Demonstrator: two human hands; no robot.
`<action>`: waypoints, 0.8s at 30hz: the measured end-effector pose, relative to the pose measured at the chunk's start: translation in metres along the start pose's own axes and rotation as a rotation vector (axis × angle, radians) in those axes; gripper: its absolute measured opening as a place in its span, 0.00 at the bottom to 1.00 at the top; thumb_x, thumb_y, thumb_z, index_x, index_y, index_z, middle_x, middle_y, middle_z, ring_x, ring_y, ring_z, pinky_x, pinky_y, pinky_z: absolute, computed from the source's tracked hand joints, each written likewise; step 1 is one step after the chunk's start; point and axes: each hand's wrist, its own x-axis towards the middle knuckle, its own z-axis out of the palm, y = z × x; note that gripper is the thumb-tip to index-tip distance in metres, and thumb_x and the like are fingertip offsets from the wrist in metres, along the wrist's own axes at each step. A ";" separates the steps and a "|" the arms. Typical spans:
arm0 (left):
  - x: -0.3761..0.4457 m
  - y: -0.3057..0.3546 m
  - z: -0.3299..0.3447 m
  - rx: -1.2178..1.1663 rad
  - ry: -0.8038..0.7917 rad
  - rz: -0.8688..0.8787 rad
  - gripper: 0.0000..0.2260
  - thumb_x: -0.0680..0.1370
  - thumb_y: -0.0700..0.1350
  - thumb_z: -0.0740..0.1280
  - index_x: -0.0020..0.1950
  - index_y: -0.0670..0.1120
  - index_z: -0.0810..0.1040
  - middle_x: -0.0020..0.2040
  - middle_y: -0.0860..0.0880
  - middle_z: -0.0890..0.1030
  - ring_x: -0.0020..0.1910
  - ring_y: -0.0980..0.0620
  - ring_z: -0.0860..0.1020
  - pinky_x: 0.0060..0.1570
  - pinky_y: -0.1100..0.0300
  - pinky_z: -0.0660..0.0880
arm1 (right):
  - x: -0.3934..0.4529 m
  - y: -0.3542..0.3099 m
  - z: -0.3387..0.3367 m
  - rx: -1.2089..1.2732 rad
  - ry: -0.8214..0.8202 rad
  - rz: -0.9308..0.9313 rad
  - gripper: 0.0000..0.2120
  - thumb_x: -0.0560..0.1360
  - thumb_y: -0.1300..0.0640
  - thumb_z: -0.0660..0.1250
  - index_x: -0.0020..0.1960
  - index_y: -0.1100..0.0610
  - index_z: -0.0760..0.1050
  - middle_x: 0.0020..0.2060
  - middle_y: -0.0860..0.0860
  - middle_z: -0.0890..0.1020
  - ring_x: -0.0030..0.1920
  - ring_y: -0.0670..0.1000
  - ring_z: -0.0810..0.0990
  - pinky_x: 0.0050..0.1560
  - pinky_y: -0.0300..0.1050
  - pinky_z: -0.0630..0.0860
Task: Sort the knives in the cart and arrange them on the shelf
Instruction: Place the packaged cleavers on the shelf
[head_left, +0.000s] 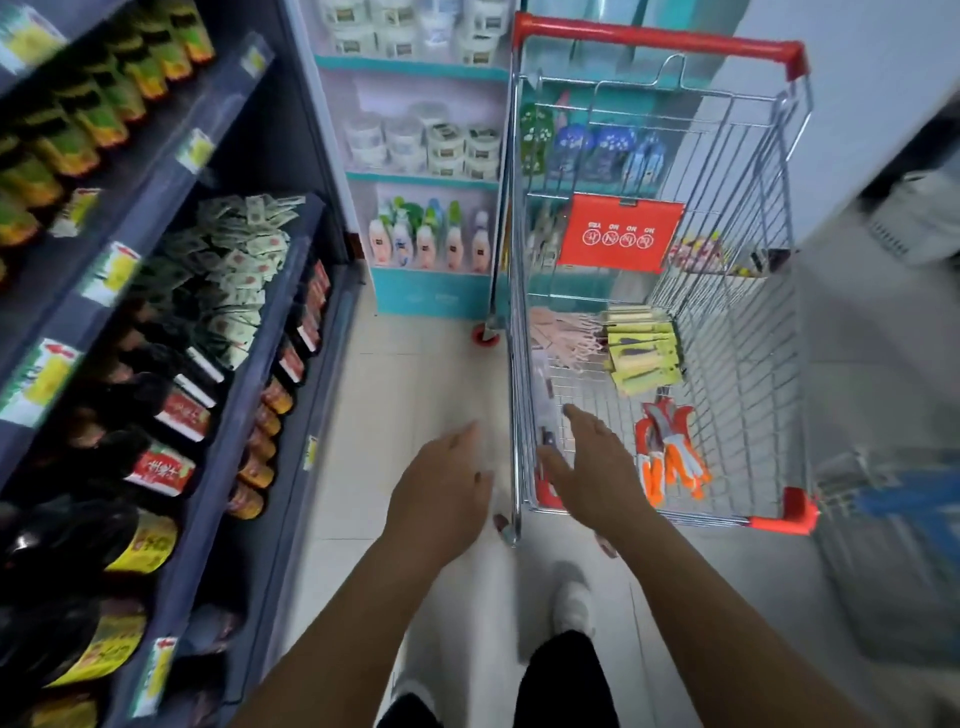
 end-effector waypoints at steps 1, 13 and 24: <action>0.012 0.011 0.005 -0.001 0.000 0.005 0.25 0.81 0.47 0.58 0.77 0.49 0.56 0.74 0.51 0.65 0.71 0.51 0.64 0.66 0.59 0.63 | 0.010 0.008 -0.005 0.011 0.006 0.006 0.28 0.80 0.49 0.60 0.76 0.56 0.57 0.74 0.52 0.64 0.72 0.53 0.63 0.71 0.48 0.59; 0.153 0.108 0.117 -0.049 -0.112 -0.243 0.27 0.81 0.47 0.59 0.78 0.50 0.53 0.73 0.50 0.64 0.70 0.49 0.65 0.64 0.56 0.66 | 0.167 0.137 -0.042 0.056 -0.213 -0.012 0.28 0.80 0.51 0.59 0.76 0.58 0.56 0.75 0.54 0.62 0.74 0.52 0.60 0.71 0.43 0.57; 0.220 0.069 0.229 0.017 -0.265 -0.610 0.29 0.79 0.43 0.63 0.76 0.48 0.52 0.71 0.46 0.66 0.66 0.47 0.69 0.62 0.53 0.70 | 0.242 0.189 0.031 0.159 -0.457 0.060 0.27 0.80 0.52 0.60 0.76 0.56 0.56 0.74 0.54 0.63 0.72 0.54 0.65 0.72 0.50 0.62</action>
